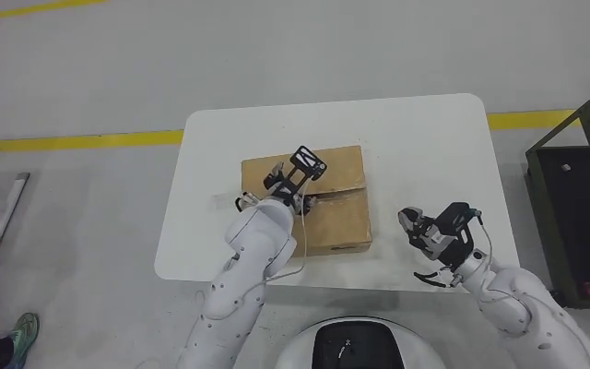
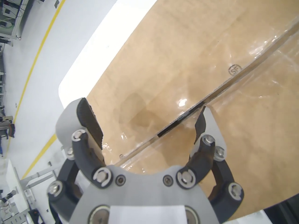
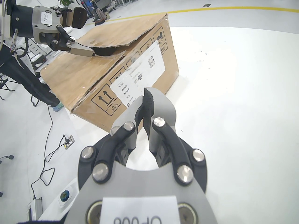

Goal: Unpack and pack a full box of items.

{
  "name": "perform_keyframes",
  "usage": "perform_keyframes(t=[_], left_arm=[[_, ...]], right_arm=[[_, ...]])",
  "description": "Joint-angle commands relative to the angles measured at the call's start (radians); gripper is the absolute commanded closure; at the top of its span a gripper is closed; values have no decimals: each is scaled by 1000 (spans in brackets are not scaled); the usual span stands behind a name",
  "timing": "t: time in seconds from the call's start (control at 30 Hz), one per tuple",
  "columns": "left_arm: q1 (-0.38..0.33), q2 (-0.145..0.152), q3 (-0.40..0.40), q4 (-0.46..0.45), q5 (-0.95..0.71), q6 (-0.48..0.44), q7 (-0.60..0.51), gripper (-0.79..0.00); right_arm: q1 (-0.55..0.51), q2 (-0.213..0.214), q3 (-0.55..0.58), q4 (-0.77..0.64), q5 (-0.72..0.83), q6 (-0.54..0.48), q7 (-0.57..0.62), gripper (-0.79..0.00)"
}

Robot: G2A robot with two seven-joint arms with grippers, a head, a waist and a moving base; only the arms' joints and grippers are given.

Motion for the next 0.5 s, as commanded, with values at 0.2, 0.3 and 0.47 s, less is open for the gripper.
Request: perform_keyframes(t=[0.2,0.3,0.47], left_arm=[[-11,1,22,39,127,-18,47,-785],[-7,0,25,40,144,-15,76,-603],[1,0,28,38,175,-16,121,0]], right_arm=[[-7,1,2,-6,4,17,-4,0],[-10,1,4,-6,5,21,-5,0],[-14,1,4,-8,9,31,-5,0]])
